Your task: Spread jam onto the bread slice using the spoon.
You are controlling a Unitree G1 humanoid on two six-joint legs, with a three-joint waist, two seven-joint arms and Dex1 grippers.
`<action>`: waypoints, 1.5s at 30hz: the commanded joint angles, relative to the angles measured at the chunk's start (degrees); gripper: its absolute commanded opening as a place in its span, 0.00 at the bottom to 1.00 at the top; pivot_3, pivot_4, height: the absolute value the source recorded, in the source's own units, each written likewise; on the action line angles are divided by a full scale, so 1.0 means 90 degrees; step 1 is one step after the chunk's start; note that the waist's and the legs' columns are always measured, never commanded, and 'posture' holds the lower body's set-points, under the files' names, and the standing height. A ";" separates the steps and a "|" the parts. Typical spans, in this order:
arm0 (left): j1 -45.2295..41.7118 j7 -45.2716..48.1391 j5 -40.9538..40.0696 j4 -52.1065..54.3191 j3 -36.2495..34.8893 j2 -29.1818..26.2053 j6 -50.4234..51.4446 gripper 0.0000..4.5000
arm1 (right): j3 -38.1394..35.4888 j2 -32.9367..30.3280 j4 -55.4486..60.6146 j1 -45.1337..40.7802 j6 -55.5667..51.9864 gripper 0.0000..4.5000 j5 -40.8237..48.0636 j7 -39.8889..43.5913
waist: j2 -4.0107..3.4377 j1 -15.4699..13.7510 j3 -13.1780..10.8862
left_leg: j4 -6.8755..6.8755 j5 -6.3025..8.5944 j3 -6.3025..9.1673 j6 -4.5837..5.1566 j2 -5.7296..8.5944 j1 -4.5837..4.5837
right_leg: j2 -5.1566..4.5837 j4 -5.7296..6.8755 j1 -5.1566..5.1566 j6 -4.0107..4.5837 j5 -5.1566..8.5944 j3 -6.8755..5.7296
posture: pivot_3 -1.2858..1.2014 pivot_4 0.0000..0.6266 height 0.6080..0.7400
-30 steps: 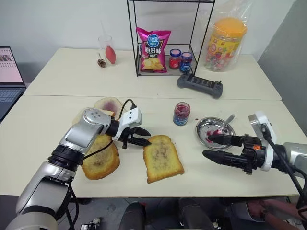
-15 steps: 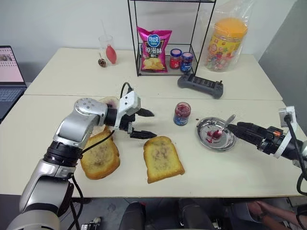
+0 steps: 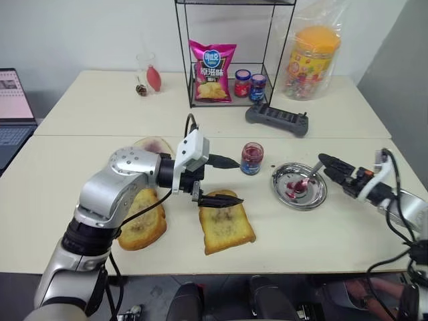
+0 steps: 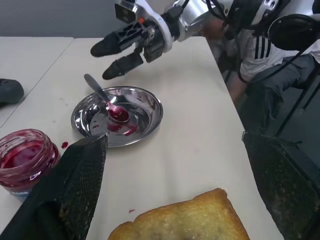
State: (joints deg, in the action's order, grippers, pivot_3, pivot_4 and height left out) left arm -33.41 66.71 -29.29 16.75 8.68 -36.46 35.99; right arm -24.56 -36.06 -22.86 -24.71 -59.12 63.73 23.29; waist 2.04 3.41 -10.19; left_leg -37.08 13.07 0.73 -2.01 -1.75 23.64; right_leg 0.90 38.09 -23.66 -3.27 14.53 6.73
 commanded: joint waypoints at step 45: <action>0.0112 -0.0623 -0.0427 0.0549 -0.0436 -0.0229 0.0236 1.00 | -0.0096 0.0105 -0.1752 -0.1525 0.0666 0.01 -0.2058 0.2368 | -0.0006 0.0175 -0.0003 | 0.0012 0.0000 -0.0035 -0.0001 0.0000 -0.0065 | 0.0001 -0.0012 0.0051 -0.0016 -0.0007 0.0032 | 0.52 0.24 1.00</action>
State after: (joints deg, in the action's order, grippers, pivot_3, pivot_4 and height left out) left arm -31.60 60.84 -32.62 21.50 6.68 -37.57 39.26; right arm -23.71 -32.74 -47.23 -39.43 -49.15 42.66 43.54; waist 1.98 4.98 -10.22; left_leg -36.96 13.07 0.42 -2.02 -1.74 23.06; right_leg 0.91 37.98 -23.21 -3.42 14.47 7.02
